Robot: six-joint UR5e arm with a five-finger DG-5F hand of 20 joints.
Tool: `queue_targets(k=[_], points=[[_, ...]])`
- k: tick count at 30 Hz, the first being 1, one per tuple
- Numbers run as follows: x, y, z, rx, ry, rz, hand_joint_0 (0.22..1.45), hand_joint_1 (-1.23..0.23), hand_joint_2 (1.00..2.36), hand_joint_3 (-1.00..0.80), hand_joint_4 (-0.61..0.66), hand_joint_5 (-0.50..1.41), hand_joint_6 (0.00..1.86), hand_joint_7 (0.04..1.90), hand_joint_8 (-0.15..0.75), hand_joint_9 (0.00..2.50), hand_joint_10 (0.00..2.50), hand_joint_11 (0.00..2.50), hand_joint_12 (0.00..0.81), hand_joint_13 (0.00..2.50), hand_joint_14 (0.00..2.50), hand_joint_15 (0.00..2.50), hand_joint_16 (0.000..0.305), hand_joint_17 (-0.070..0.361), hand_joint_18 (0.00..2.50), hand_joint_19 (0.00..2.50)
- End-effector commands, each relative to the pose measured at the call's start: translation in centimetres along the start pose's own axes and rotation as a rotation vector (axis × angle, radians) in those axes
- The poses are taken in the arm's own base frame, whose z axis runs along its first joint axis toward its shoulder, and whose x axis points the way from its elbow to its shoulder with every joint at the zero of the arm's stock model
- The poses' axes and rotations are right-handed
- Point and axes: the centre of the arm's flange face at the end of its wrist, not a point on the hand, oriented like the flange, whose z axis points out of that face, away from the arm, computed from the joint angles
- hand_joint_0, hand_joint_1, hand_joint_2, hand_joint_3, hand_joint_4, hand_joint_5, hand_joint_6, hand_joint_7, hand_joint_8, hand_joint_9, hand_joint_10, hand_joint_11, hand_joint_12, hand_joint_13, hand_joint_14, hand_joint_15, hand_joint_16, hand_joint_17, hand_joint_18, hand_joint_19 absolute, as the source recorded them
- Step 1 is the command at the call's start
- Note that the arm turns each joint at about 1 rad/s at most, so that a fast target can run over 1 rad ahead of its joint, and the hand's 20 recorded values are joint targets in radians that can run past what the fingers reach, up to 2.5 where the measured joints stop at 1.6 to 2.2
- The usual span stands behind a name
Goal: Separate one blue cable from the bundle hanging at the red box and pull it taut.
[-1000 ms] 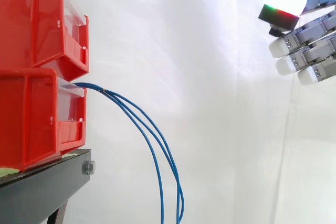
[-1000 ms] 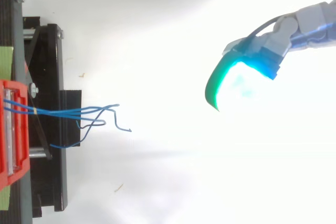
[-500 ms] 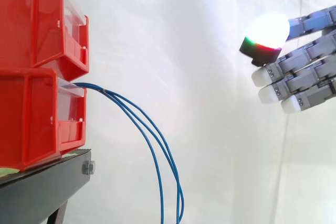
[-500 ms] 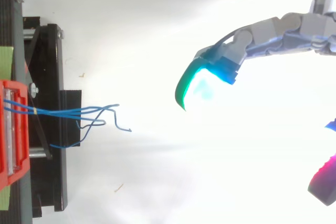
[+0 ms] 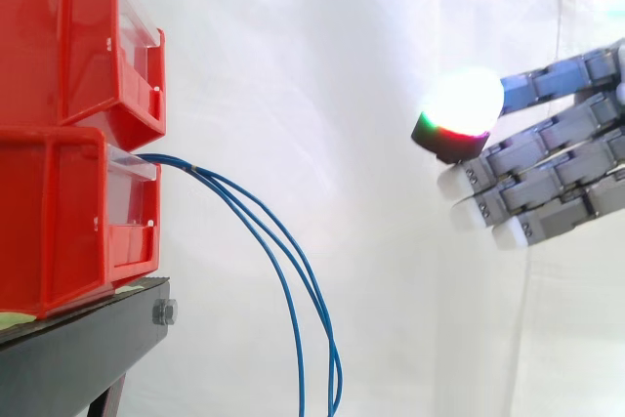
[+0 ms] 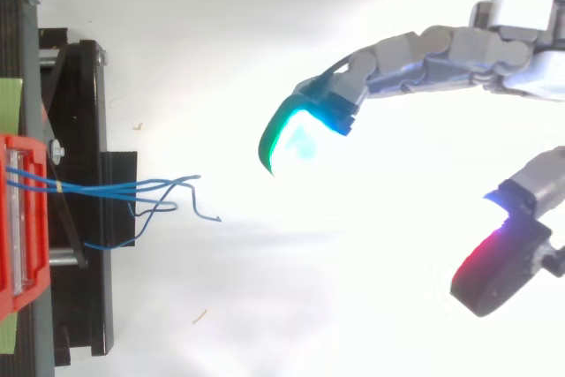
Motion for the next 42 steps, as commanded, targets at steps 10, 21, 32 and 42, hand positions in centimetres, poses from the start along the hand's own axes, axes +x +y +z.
queue_targets(k=[10,21,32,42], points=[[0.0,-1.4,1.0,-0.001,-0.059,-0.035,0.46,-0.74,1.00,-0.50,0.14,-0.24,0.50,0.79,0.237,0.31,0.00,0.16,0.256,0.31,0.00,0.01,0.029,0.064,0.22,0.00],[0.6,-4.6,4.2,-0.020,-0.066,-0.026,0.47,-0.67,1.00,-0.50,0.15,-0.23,0.50,0.79,0.245,0.36,0.00,0.18,0.256,0.34,0.00,0.02,0.028,0.064,0.25,0.01],[0.4,-5.4,5.6,-0.023,-0.089,-0.027,0.47,-0.67,1.00,-0.50,0.15,-0.23,0.50,0.80,0.247,0.37,0.01,0.19,0.255,0.35,0.00,0.02,0.028,0.063,0.25,0.02],[0.1,-5.4,5.5,-0.020,-0.114,-0.051,0.47,-0.67,1.00,-0.50,0.15,-0.22,0.50,0.80,0.248,0.38,0.01,0.20,0.254,0.36,0.00,0.03,0.027,0.062,0.25,0.02]])
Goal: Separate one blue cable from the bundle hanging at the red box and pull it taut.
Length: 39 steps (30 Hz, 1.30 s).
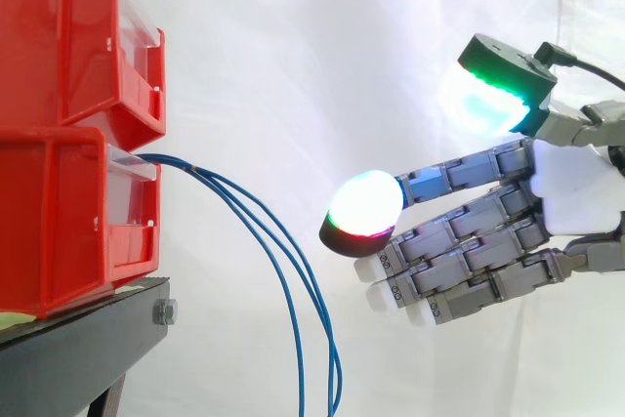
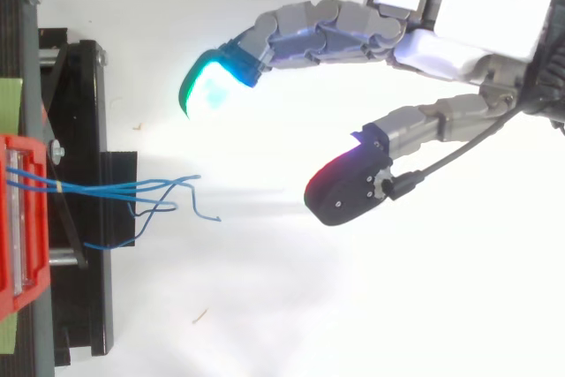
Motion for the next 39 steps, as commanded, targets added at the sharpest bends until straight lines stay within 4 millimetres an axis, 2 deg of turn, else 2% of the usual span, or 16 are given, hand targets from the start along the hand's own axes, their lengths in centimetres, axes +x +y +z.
queue_targets(k=[1,2,3,6,12,16,22,39], points=[[-0.1,0.0,0.0,0.001,-0.012,-0.018,0.47,-0.67,1.00,-0.50,0.15,-0.22,0.50,0.80,0.247,0.39,0.00,0.20,0.254,0.36,0.00,0.02,0.027,0.062,0.25,0.02],[-0.1,-0.1,0.0,0.001,-0.015,-0.023,0.47,-0.67,1.00,-0.50,0.16,-0.22,0.50,0.80,0.248,0.39,0.01,0.20,0.254,0.36,0.00,0.03,0.027,0.062,0.25,0.01],[0.2,-1.5,0.4,0.021,-0.008,-0.034,0.47,-0.67,1.00,-0.50,0.15,-0.22,0.50,0.80,0.246,0.39,0.01,0.20,0.254,0.36,0.00,0.04,0.027,0.061,0.25,0.02],[0.5,-2.6,0.7,0.034,-0.005,-0.033,0.48,-0.67,1.00,-0.50,0.15,-0.22,0.50,0.80,0.248,0.39,0.00,0.20,0.254,0.37,0.00,0.03,0.027,0.061,0.25,0.02],[0.9,-3.2,1.5,0.015,-0.006,-0.020,0.48,-0.67,1.00,-0.50,0.15,-0.22,0.50,0.80,0.249,0.39,0.01,0.20,0.253,0.37,0.00,0.03,0.027,0.060,0.25,0.01],[1.2,-5.1,2.6,0.015,-0.005,0.000,0.48,-0.67,1.00,-0.50,0.16,-0.22,0.50,0.80,0.248,0.39,0.01,0.20,0.254,0.37,0.00,0.03,0.027,0.060,0.25,0.02],[1.3,-5.2,3.9,0.001,0.009,0.035,0.48,-0.67,1.00,-0.50,0.16,-0.22,0.50,0.80,0.248,0.40,0.01,0.21,0.253,0.37,0.00,0.04,0.027,0.060,0.25,0.01],[1.1,-5.1,4.1,-0.012,0.015,0.044,0.49,-0.68,1.00,-0.50,0.17,-0.21,0.50,0.82,0.251,0.48,0.01,0.26,0.243,0.41,0.00,0.06,0.025,0.055,0.26,0.02]])
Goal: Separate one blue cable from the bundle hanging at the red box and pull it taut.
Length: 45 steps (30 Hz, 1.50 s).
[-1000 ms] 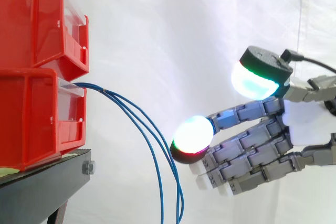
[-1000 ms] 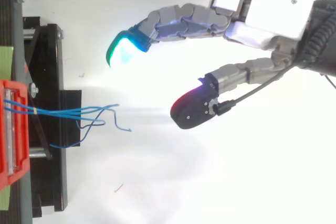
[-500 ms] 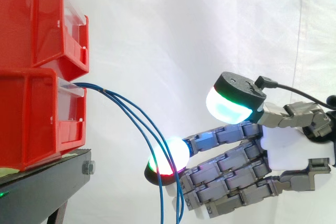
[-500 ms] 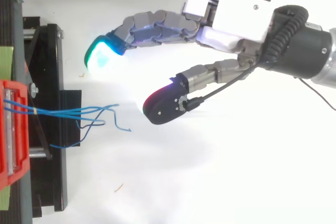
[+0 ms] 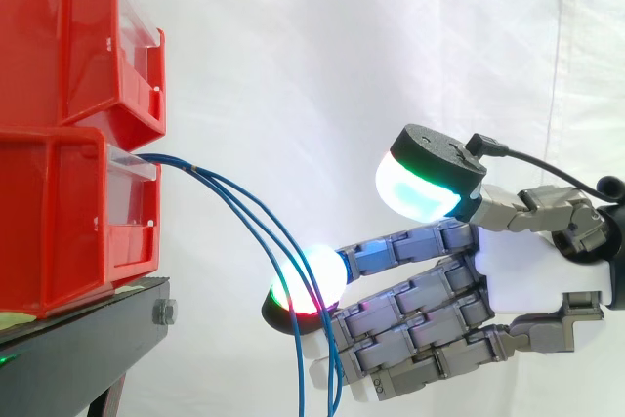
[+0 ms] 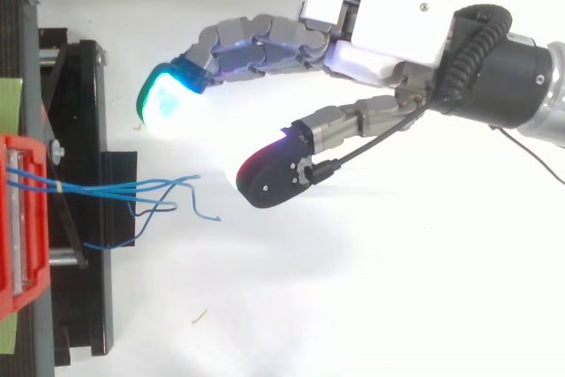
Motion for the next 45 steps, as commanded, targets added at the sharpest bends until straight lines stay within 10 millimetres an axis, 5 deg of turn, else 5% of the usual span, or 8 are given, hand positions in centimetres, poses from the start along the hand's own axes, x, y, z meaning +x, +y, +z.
queue_targets(k=[1,45], points=[[0.0,0.0,0.0,-0.001,0.000,0.001,0.49,-0.68,1.00,-0.50,0.17,-0.21,0.50,0.82,0.253,0.48,0.01,0.27,0.243,0.42,0.00,0.06,0.025,0.055,0.27,0.02],[-0.1,-0.7,0.7,-0.026,0.064,0.023,0.52,-0.66,1.00,-0.50,0.21,-0.18,0.50,0.85,0.263,0.57,0.01,0.30,0.249,0.50,0.00,0.10,0.023,0.052,0.34,0.05]])
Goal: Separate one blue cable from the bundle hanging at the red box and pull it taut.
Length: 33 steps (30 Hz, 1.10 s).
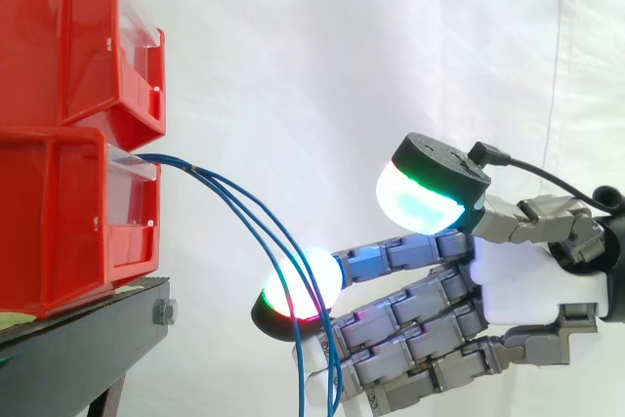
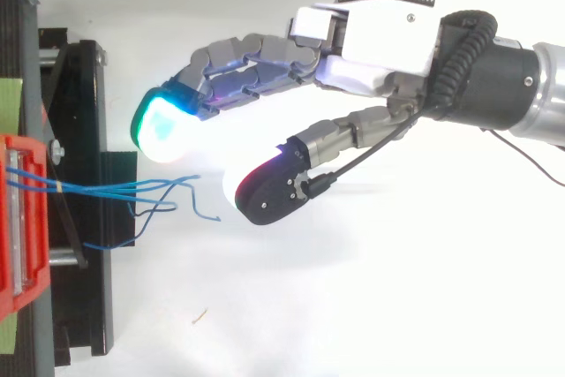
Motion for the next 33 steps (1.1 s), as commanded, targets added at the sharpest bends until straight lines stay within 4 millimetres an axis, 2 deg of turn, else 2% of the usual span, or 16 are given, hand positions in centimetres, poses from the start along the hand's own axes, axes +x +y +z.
queue_targets(k=[1,10,16,26,33], points=[[-0.3,0.4,0.3,-0.009,0.001,0.003,0.52,-0.66,1.00,-0.50,0.21,-0.18,0.50,0.85,0.263,0.57,0.01,0.30,0.249,0.50,0.00,0.10,0.023,0.052,0.34,0.05],[-0.1,0.9,0.6,-0.020,0.019,0.005,0.53,-0.67,1.00,-0.50,0.20,-0.18,0.50,0.86,0.259,0.57,0.01,0.31,0.249,0.51,0.00,0.10,0.023,0.052,0.35,0.06],[0.1,-0.8,1.3,-0.012,0.043,0.032,0.53,-0.67,1.00,-0.50,0.21,-0.17,0.50,0.86,0.260,0.58,0.01,0.31,0.247,0.51,0.00,0.11,0.023,0.051,0.35,0.07],[0.3,0.1,1.8,-0.035,0.044,0.040,0.54,-0.68,1.00,-0.49,0.21,-0.17,0.50,0.87,0.258,0.58,0.01,0.31,0.247,0.52,0.00,0.11,0.022,0.050,0.35,0.07],[0.2,-0.6,1.8,-0.025,0.043,0.038,0.54,-0.68,1.00,-0.49,0.21,-0.17,0.50,0.87,0.259,0.58,0.01,0.30,0.247,0.52,0.00,0.12,0.023,0.051,0.36,0.07]])
